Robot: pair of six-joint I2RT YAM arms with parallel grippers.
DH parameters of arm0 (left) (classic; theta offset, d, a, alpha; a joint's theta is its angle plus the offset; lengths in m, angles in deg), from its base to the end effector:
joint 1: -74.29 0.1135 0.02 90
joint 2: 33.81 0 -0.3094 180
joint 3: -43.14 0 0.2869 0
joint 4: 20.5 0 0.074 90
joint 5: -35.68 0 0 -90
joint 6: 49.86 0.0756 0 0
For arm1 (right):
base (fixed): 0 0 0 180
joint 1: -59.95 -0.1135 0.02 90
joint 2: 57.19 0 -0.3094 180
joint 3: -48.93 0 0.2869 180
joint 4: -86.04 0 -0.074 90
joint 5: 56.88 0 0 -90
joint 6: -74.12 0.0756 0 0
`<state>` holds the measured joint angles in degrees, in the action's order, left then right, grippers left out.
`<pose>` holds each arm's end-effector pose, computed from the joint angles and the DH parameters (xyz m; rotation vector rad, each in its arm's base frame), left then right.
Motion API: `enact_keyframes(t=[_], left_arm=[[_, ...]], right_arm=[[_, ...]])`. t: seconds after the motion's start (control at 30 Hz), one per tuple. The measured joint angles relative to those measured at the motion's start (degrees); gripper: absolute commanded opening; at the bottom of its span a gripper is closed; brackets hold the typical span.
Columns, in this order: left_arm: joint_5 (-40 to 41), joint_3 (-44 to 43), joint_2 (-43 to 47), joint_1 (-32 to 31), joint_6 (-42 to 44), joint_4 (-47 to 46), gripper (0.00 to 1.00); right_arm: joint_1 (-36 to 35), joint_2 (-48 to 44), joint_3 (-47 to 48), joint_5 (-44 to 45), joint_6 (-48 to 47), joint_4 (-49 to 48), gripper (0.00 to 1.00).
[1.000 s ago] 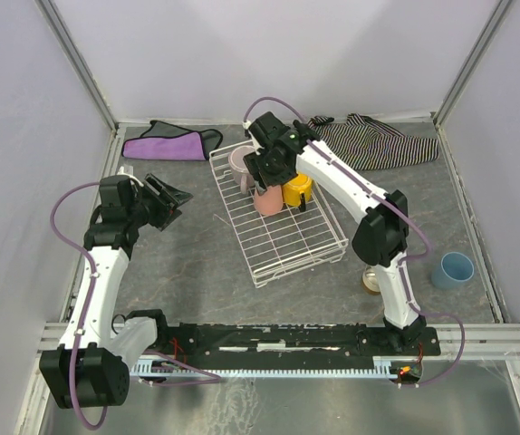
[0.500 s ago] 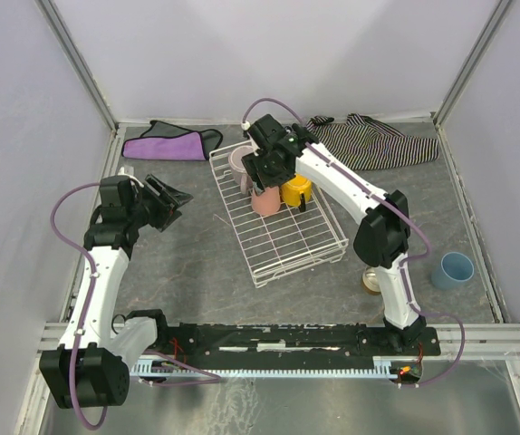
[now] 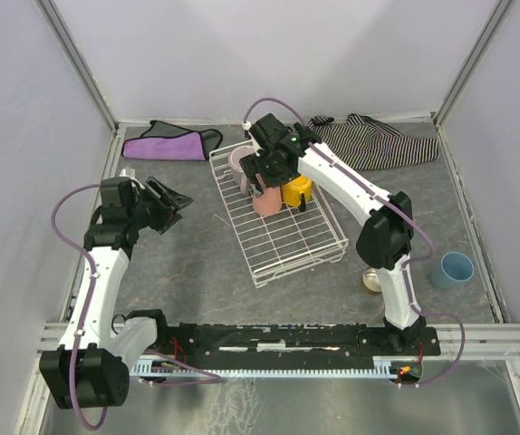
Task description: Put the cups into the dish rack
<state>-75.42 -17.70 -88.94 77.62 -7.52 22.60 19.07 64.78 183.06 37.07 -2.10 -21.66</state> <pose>0.2446 -0.0130 0.3081 -0.7961 2.1598 -0.8228 0.4107 0.3486 0.3068 -0.5943 2.5696 0.2421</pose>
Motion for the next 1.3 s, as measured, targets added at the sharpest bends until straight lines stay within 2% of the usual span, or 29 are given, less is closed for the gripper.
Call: enact_keyframes(t=[0.1, 0.47, 0.63, 0.8, 0.9, 1.1, 1.3], left_arm=[[-0.09, 0.09, 0.07, -0.13, 0.55, 0.20, 0.68], [0.00, -0.20, 0.50, -0.57, 3.43, 3.26, 0.67], [0.48, -2.34, 1.70, -2.58, 6.29, 8.46, 0.67], [3.69, -5.70, 2.64, -10.12, 7.67, 12.55, 0.67], [5.81, -9.66, -0.15, -14.05, 8.59, 14.03, 0.67], [6.25, -15.74, -9.25, -17.11, 9.20, 11.80, 0.68], [5.79, -19.17, -13.92, -17.99, 9.33, 9.25, 0.68]], right_arm=[[0.00, -0.85, 0.00, -0.26, -0.09, 0.26, 1.00], [0.00, -6.86, -1.62, -0.83, 0.11, 1.81, 1.00], [1.14, -20.17, -11.89, -0.42, 1.16, 2.75, 0.99], [6.08, -36.02, -24.92, -0.33, 3.93, 3.50, 0.96], [9.20, -43.30, -33.00, 0.17, 6.08, 4.74, 0.94], [10.75, -50.07, -47.15, 0.61, 10.21, 7.30, 0.86], [12.44, -56.26, -57.57, 1.84, 15.23, 10.82, 0.73]])
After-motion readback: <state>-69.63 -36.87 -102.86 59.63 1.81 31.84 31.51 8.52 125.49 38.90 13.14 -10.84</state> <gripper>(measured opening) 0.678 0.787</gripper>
